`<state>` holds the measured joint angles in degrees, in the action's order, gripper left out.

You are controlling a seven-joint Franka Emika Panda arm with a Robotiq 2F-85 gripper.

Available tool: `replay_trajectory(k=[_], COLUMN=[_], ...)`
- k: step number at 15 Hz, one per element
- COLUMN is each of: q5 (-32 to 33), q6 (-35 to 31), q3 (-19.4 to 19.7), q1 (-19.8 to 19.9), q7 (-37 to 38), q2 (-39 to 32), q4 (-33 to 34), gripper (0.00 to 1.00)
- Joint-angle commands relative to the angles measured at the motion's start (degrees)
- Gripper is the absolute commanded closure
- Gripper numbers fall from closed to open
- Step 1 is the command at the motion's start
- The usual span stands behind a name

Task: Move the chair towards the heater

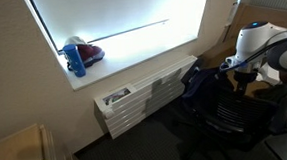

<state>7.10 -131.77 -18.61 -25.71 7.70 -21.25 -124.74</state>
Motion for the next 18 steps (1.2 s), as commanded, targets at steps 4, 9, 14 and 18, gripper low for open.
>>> replay_trajectory(k=[4, 9, 14, 18], q5=[0.62, 3.51, 7.41, 13.91], q6=[2.60, 8.29, 13.50, 12.70], q3=[0.83, 1.99, 3.30, 6.21], q1=[-0.57, -2.13, -3.37, -3.88], q7=[2.28, 8.29, 12.67, 17.20], q2=[-0.23, -0.29, -0.75, 1.51], q4=[1.10, 3.64, 6.87, 9.45], gripper=[0.33, 0.69, 0.91, 0.93])
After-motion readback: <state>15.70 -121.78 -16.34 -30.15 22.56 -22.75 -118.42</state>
